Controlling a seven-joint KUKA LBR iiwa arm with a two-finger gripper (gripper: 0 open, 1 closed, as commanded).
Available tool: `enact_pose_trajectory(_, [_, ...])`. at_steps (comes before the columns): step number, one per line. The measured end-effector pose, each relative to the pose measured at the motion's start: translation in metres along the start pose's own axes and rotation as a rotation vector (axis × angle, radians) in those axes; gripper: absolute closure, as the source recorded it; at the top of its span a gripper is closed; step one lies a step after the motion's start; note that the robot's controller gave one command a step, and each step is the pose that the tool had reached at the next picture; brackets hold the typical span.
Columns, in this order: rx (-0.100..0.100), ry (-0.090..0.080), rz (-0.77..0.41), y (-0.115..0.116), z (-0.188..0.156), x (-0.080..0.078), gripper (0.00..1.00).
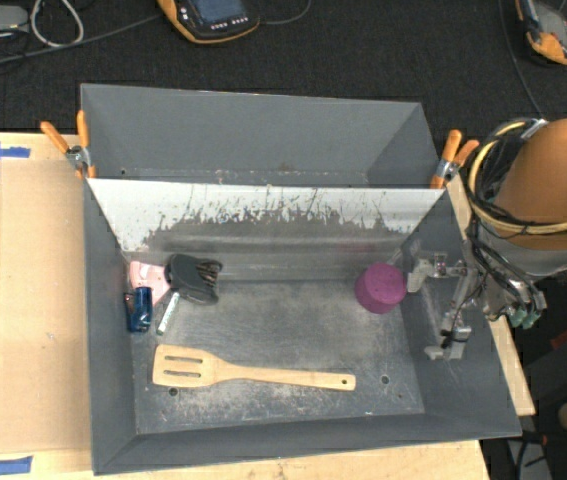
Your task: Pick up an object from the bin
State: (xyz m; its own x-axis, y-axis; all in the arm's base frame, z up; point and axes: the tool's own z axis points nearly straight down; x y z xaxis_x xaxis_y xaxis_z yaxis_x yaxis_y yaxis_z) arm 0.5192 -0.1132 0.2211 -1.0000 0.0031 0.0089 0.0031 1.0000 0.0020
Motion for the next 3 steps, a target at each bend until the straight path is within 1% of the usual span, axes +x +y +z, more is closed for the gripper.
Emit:
enact_pose_trajectory(1, [0.001, -0.008, -0.004, 0.001, -0.004, -0.002, 0.0])
enact_pose_trajectory(2, [0.0, -0.009, 0.159, 0.034, 0.056, 0.001, 0.0])
enact_pose_trajectory(3, [0.003, -0.012, -0.002, 0.11, 0.063, -0.003, 0.0])
